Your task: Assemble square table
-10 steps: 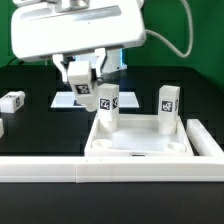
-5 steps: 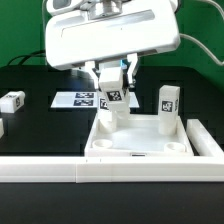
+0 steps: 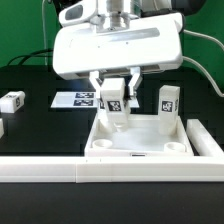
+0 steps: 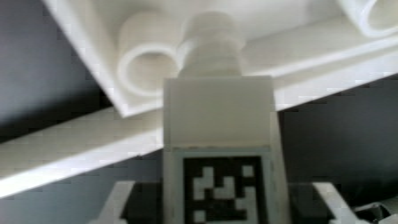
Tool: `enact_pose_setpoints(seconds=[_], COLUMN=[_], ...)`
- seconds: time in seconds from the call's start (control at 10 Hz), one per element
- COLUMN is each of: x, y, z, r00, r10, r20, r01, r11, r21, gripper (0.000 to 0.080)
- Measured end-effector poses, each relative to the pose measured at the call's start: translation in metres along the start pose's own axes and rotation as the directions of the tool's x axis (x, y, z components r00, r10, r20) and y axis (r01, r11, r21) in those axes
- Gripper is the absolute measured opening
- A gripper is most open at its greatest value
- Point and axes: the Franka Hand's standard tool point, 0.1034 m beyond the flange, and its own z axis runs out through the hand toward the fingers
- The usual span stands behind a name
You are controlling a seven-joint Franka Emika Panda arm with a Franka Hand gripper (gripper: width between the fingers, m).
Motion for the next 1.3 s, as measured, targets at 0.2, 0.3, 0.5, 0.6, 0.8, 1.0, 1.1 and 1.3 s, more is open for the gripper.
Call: enact_pose_setpoints(seconds=[0.2,0.3,0.5,0.6,0.8,1.0,1.1,1.3], x=[-0.016,-0.013,-0.015,-0.016,-0.016,-0.017,-0.013,-0.004], y=[-0.034,-0.05,-0.056,-0.054,-0.054,-0.06,-0.07,-0.083], z=[0.006,0.002,0.001,0.001,0.002,0.001,0.0,0.0], r00=[0.997,0.997,0.995,0.995,0.995,0.993,0.991,0.986], r10=[0.006,-0.016,-0.048,-0.047,-0.047,-0.067,-0.092,-0.149], r20=[0.082,0.069,0.088,0.09,0.091,0.095,0.092,0.076], r01=[-0.01,0.012,0.043,0.042,0.042,0.061,0.086,0.142], r11=[0.999,0.998,0.997,0.998,0.998,0.996,0.994,0.986], r21=[0.046,0.057,0.058,0.057,0.056,0.064,0.075,0.086], gripper=[0.029,0.029,0.029,0.029,0.029,0.029,0.029,0.029])
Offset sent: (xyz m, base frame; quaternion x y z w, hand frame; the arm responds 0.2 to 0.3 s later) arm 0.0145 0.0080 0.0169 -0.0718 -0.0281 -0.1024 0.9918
